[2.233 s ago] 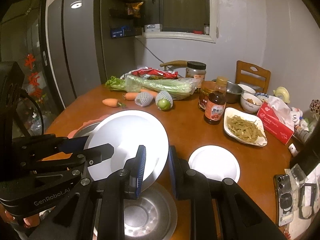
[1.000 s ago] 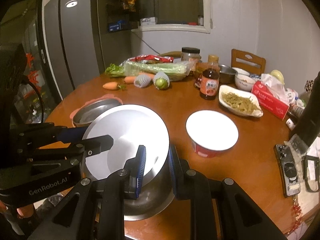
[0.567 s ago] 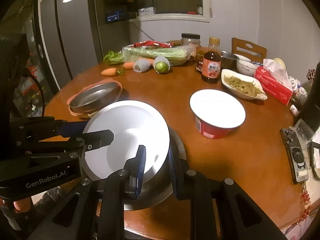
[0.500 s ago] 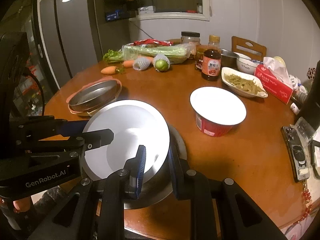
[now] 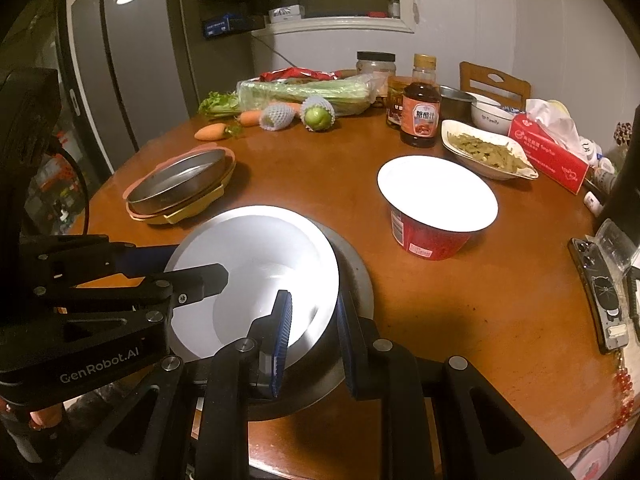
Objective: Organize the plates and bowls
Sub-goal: 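Carry the red-and-white bowl over the large steel bowl with the left gripper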
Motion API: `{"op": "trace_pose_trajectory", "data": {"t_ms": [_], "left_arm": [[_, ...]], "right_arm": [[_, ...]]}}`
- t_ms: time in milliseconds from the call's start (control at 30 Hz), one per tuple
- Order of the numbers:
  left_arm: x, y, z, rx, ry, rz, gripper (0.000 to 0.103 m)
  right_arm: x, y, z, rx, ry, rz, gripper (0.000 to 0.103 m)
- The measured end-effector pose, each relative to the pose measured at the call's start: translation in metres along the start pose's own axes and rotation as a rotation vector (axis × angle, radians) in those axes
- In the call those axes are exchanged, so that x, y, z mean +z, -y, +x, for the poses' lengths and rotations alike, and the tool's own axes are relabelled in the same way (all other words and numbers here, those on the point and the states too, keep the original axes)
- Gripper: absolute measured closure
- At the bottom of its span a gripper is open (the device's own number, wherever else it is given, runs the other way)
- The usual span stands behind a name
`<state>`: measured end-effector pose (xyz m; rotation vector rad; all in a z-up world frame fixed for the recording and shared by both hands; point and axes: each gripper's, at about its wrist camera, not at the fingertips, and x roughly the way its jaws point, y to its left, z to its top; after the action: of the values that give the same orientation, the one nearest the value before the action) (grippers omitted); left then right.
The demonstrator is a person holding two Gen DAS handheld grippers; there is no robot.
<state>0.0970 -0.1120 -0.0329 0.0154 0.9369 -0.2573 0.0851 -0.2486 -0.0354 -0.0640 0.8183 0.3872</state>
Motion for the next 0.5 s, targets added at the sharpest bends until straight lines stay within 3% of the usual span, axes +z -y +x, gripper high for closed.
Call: {"op": "trace_pose_trajectory", "data": {"t_ms": [500], "left_arm": [[0.003,-0.0018,0.0092,0.014,0.002,-0.004,0.071]], "right_arm": [[0.0011,0.0019,0.0046,-0.002,0.008,0.024,0.078]]}}
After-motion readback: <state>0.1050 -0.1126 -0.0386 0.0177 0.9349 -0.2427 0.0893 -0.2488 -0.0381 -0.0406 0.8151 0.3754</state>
